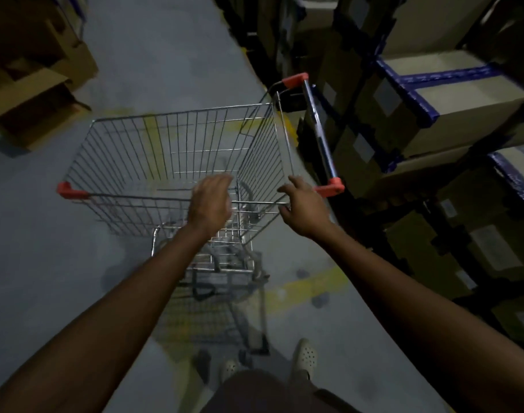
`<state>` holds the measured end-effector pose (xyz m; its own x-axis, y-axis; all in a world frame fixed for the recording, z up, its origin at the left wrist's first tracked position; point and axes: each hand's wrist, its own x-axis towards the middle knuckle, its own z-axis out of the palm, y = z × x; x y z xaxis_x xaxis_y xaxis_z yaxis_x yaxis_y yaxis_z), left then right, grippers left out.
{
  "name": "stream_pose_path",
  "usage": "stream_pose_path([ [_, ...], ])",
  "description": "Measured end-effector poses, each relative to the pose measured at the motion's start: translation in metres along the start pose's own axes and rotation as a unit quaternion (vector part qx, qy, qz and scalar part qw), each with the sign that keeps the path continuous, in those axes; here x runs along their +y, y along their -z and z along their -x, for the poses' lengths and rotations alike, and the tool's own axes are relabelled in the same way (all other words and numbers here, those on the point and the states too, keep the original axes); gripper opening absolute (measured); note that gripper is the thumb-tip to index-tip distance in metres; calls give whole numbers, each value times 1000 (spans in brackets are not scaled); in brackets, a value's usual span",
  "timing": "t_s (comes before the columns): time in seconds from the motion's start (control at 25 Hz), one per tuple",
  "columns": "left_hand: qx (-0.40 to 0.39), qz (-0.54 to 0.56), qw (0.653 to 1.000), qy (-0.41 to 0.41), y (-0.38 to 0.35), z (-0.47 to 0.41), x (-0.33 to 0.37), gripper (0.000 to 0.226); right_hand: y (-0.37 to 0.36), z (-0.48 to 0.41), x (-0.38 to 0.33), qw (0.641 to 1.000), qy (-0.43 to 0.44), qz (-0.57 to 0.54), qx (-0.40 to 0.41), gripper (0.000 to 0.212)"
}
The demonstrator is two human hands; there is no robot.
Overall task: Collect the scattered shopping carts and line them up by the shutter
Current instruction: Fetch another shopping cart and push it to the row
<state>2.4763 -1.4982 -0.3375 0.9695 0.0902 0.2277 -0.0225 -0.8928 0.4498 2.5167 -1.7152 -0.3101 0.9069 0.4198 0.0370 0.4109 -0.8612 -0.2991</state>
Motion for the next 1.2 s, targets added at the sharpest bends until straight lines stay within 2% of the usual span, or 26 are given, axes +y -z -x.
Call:
stream_pose_path([
  [0.16, -1, 31, 998, -53, 2, -7, 49, 42, 5, 1, -15, 998, 4, 63, 11, 41],
  [0.28, -3, 36, 997, -74, 6, -6, 58, 39, 4, 3, -25, 999, 12, 50, 11, 46],
  [0.44, -23, 18, 998, -62, 6, 0, 49, 35, 0, 5, -33, 999, 33, 14, -17, 51],
  [0.6, -60, -27, 998, 11, 9, 2, 24, 52, -3, -3, -41, 998, 41, -19, -37, 52],
  [0.8, -56, -82, 985, 140, 32, -15, -17, 49, 1, -33, -54, 995, 89, -24, -42, 57],
  [1.0, 4, -114, 969, 220, 50, -7, -62, 48, -14, -96, -73, 984, 165, 14, -66, 82],
  [1.12, 35, -151, 938, 309, 65, 15, -76, 73, -26, -133, -85, 971, 222, 60, -69, 92],
  [1.2, 27, -205, 900, 384, 80, 27, -84, 84, -34, -149, -87, 956, 271, 88, -71, 83],
])
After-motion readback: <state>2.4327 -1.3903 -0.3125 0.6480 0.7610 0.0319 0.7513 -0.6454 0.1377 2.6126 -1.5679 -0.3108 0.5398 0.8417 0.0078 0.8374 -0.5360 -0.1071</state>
